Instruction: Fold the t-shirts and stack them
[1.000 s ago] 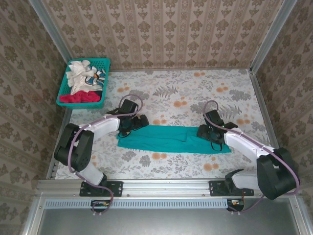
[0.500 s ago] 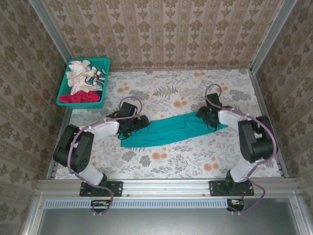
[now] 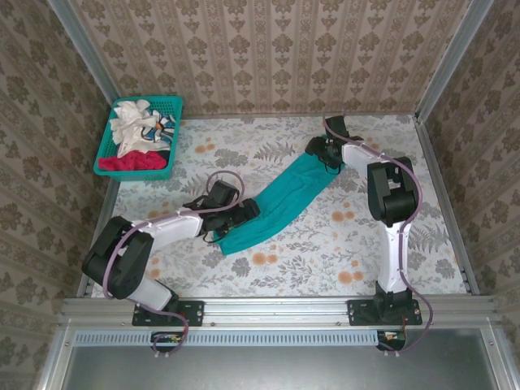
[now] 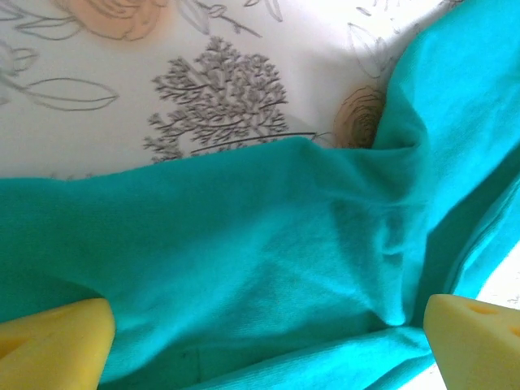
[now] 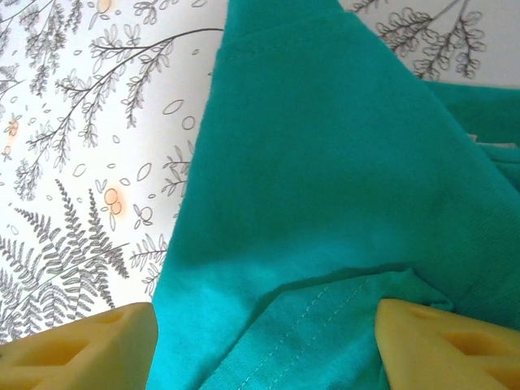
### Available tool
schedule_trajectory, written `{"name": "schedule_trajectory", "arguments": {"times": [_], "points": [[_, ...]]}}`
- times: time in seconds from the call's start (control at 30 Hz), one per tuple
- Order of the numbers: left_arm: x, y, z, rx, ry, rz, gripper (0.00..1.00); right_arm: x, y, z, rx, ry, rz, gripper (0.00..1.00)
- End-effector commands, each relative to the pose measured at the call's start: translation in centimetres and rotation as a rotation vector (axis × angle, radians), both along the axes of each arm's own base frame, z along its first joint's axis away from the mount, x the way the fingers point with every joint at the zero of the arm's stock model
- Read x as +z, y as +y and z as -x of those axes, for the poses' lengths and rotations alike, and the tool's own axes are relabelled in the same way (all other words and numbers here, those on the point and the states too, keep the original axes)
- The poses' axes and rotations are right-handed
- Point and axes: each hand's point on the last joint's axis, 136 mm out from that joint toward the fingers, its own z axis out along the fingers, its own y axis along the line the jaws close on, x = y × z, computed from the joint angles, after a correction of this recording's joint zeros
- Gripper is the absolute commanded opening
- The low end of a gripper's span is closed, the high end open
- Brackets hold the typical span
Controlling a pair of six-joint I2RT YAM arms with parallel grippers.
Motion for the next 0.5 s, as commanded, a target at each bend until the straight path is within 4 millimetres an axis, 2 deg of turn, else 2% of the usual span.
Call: {"name": "schedule_trajectory", "arguments": {"times": [0.0,0.07,0.2,0.33,0.47], "points": [[0.8,3.2,0.2,0.018,-0.002,-0.109,1.00,4.2,0.0,1.2,0.062,-0.056,0.026,0.72],[1.1,4.2,-0.4,0.021,-0.012,-0.113,1.00,6.0,-0.5,2.4,0.051,-0.109,0.036,0.72],[1.9,3.4,-2.1,-0.035,-0.016,-0.091,0.94,6.5,0.0,6.0,0.067,-0.126,0.031,0.72],[1.1,1.9,-3.0,-0.055,0.020,-0.075,0.73,5.5,1.6,8.9,0.088,-0.101,0.011,0.72],[-1.0,1.7,-1.8,-0.041,0.091,-0.067,0.53,4.0,3.2,10.2,0.113,-0.068,-0.033,0.72]]}}
